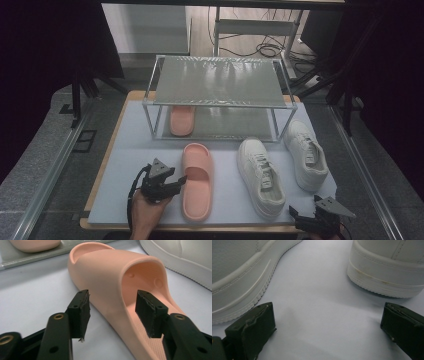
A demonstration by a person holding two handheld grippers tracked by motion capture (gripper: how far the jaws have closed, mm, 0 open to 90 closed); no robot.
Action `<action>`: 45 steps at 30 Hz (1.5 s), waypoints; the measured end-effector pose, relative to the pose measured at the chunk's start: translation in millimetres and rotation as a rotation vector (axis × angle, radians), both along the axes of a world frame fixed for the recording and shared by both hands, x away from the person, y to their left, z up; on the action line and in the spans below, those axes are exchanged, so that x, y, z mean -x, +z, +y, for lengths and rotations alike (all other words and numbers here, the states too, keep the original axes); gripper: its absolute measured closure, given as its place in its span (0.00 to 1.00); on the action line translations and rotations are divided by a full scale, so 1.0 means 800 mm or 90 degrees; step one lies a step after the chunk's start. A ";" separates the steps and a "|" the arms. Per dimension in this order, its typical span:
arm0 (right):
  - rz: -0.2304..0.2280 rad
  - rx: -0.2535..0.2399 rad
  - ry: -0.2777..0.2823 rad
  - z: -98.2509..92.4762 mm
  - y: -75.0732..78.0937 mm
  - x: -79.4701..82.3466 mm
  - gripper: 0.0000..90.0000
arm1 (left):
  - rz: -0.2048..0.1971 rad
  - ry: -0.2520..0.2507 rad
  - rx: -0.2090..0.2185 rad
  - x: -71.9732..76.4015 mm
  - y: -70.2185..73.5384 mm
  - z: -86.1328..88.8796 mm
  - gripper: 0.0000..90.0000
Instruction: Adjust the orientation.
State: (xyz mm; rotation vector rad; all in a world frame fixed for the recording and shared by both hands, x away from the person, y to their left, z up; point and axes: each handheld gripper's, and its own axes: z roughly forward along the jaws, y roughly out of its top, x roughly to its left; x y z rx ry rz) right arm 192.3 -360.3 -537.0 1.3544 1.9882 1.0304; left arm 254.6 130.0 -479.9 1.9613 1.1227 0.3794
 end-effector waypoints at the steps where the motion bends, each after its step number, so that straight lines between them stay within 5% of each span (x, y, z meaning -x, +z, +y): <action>1: 0.000 0.000 0.000 0.000 0.000 0.000 0.00 | 0.002 0.003 -0.002 -0.003 -0.002 -0.005 0.52; 12: 0.000 0.000 0.000 0.000 0.000 0.000 0.00 | 0.023 0.026 0.022 -0.018 -0.015 -0.012 0.61; 23: 0.000 0.000 0.000 0.000 0.000 0.000 0.00 | 0.003 0.042 0.025 -0.024 -0.010 -0.020 0.77; 36: 0.000 0.000 0.000 0.000 0.000 0.000 0.00 | -0.021 0.042 0.004 -0.032 0.005 -0.028 0.85; 45: 0.000 0.000 0.000 0.000 0.000 0.000 0.00 | -0.046 0.043 0.002 -0.042 0.035 -0.027 0.86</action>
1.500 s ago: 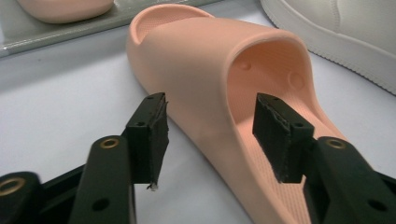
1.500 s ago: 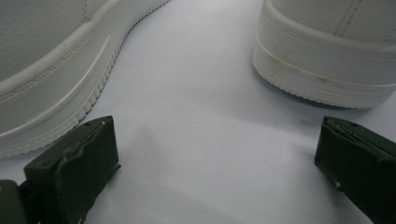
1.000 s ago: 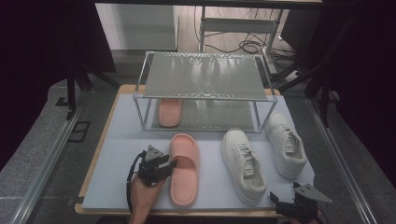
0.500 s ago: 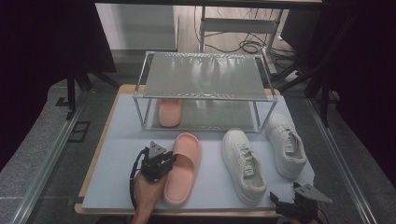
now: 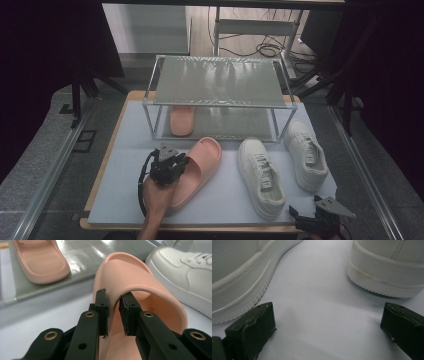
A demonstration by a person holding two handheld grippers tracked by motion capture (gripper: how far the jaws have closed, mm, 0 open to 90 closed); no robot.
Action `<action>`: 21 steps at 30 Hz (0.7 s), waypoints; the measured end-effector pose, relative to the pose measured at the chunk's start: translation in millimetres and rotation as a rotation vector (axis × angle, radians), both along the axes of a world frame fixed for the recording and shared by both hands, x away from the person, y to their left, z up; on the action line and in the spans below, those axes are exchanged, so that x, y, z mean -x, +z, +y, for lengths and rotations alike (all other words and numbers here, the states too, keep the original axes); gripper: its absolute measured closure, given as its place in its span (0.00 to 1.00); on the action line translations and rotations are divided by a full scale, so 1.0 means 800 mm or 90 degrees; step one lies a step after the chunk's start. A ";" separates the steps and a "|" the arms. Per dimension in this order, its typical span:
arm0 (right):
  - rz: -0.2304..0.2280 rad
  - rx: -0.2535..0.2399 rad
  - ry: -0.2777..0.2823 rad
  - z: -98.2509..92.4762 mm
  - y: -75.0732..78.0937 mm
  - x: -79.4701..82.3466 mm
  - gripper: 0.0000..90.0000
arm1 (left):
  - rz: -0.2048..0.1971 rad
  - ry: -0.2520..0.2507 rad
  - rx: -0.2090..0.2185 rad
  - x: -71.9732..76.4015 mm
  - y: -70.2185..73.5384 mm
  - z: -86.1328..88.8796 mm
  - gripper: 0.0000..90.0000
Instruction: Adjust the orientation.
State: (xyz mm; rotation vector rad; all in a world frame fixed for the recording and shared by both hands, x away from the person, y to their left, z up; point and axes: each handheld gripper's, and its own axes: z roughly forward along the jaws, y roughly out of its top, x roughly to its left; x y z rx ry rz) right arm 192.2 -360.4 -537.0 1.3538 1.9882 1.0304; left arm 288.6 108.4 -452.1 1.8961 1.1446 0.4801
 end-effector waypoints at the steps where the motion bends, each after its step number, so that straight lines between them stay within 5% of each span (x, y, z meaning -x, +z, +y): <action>1: 0.000 0.000 0.000 0.000 0.000 0.000 0.00 | -0.002 0.001 0.000 -0.002 0.002 -0.001 0.86; 21: 0.000 0.001 0.001 0.000 0.000 0.000 0.00 | 0.003 0.032 -0.009 -0.068 0.015 -0.027 0.85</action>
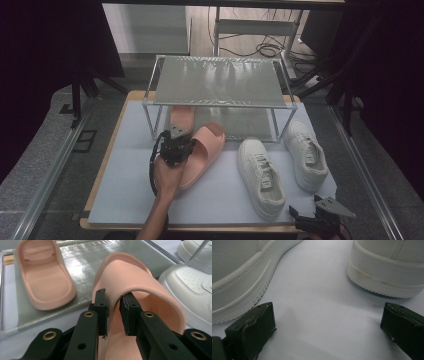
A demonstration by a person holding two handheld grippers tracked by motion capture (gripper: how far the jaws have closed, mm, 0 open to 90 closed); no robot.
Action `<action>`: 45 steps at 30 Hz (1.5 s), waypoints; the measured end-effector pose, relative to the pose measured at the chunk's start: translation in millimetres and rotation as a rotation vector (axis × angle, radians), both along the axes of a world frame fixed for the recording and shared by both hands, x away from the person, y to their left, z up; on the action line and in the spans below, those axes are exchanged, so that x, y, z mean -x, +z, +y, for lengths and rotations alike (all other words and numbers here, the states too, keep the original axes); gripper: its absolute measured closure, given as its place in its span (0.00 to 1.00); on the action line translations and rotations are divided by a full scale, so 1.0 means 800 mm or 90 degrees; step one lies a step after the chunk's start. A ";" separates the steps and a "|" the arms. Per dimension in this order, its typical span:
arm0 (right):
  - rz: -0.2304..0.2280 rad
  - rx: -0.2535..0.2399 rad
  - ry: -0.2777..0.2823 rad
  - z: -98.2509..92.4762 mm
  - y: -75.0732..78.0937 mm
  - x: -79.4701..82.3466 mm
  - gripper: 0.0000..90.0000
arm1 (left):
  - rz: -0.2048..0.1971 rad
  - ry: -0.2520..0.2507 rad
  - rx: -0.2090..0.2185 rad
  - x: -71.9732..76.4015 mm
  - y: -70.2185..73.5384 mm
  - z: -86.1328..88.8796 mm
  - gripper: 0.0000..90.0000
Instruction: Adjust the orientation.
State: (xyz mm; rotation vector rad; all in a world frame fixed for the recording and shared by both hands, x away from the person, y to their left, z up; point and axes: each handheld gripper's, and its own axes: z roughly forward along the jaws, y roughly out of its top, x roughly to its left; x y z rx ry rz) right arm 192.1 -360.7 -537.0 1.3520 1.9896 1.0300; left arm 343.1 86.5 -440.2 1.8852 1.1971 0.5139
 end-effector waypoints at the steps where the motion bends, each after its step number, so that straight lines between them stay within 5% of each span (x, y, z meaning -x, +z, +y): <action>1: 0.000 0.000 0.000 0.000 0.000 0.000 0.00 | 0.000 0.000 0.000 0.000 0.000 0.000 0.85; 15: 0.000 0.000 0.001 0.000 0.000 0.000 0.00 | 0.015 0.041 -0.006 -0.052 -0.012 -0.010 0.85; 25: 0.000 0.000 0.001 0.000 0.000 0.000 0.00 | 0.003 0.072 -0.003 -0.072 -0.022 -0.019 0.85; 35: -0.001 0.000 0.002 0.000 0.000 0.000 0.00 | 0.011 0.089 -0.004 -0.081 -0.038 -0.017 0.84; 45: -0.001 0.000 0.001 0.000 0.000 0.000 0.00 | 0.027 0.073 -0.004 -0.079 -0.039 -0.013 0.76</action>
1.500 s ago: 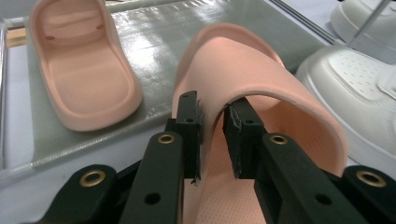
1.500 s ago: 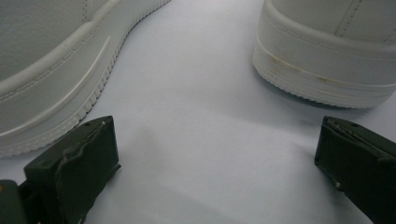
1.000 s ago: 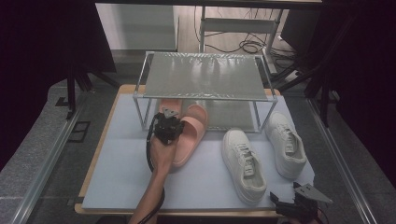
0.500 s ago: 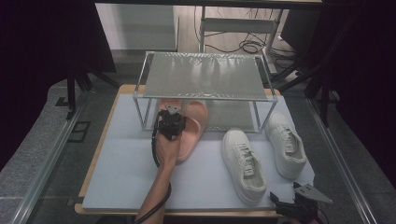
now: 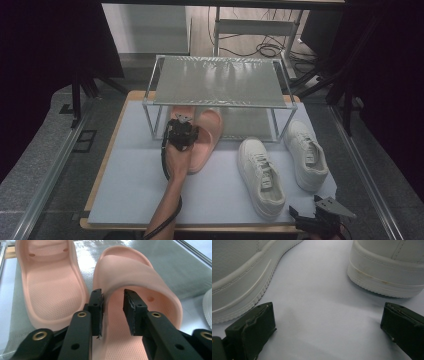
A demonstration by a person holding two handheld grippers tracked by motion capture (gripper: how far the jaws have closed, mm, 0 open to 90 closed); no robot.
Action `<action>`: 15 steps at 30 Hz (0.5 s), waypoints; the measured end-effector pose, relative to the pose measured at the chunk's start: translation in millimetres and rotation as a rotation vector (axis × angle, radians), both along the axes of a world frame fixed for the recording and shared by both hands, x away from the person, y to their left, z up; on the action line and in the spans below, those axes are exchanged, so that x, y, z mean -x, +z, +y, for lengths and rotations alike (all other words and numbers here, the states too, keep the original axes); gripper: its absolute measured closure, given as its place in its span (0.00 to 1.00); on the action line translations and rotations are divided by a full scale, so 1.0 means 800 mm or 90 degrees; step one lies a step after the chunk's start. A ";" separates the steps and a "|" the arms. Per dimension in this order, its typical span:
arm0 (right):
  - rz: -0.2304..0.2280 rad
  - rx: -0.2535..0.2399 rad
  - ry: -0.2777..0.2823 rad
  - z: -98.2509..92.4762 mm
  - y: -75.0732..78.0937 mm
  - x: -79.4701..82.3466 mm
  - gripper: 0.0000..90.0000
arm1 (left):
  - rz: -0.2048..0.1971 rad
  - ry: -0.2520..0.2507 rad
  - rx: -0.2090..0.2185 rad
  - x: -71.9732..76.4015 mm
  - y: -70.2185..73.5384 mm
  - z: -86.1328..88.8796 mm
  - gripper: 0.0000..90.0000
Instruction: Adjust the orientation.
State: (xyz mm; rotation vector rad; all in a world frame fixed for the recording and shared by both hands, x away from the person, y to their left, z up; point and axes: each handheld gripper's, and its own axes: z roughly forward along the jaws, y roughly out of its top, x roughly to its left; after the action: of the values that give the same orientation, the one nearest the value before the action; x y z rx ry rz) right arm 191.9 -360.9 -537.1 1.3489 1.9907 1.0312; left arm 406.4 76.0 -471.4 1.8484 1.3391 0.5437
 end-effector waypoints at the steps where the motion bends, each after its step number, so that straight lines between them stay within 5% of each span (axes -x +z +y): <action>1: -0.001 0.000 0.000 0.000 0.000 0.000 0.00 | 0.000 -0.003 -0.001 0.002 0.000 0.001 0.75; 15: 0.000 0.000 0.000 0.000 0.000 0.000 0.00 | -0.020 -0.052 0.006 0.051 0.008 0.030 0.71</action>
State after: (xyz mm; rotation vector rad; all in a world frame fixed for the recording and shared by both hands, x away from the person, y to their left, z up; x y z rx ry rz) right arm 191.9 -360.9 -537.1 1.3496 1.9905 1.0310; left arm 365.5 100.3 -464.8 1.8706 1.2369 0.5206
